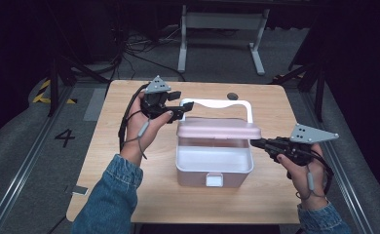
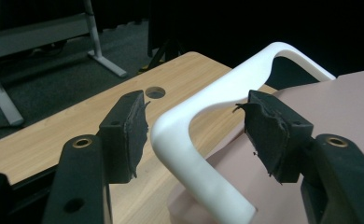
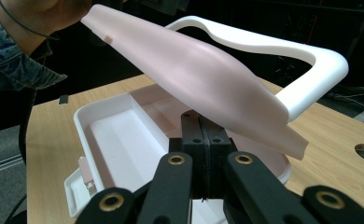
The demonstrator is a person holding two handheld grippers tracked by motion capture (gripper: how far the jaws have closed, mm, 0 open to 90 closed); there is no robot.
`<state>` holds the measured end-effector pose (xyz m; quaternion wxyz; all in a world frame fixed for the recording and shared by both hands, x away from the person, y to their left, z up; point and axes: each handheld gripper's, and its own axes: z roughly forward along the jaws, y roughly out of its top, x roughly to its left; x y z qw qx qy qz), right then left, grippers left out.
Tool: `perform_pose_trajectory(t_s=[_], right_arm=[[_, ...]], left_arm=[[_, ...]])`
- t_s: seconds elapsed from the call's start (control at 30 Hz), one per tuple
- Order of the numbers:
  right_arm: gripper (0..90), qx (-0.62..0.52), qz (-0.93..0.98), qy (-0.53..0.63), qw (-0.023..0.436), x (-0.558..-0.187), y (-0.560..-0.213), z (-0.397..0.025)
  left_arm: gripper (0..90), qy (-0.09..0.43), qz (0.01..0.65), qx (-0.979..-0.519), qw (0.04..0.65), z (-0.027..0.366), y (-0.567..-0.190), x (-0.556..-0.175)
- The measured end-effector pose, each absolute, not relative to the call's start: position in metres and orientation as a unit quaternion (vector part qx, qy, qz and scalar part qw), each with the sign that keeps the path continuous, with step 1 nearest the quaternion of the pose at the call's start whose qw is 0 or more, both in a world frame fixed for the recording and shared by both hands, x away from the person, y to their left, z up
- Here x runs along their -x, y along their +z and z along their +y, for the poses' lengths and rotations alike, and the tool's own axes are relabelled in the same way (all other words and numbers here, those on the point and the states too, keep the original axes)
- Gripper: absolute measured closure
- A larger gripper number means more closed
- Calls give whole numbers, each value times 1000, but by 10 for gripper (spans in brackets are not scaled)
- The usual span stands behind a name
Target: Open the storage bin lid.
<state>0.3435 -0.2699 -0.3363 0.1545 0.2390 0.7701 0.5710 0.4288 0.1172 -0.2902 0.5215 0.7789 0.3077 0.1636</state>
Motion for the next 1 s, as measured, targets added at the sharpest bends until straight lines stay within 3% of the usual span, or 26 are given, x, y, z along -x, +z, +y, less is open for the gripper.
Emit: perform_pose_trajectory(t_s=[0.73, 1.0], right_arm=[[900, -246, 762, 579, 150, -346, -333, -273], [900, -250, 757, 584, 151, -348, -331, -273]], left_arm=[[370, 165, 225, -786, 552, 178, -292, -373], [354, 159, 210, -794, 548, 172, -307, -363]])
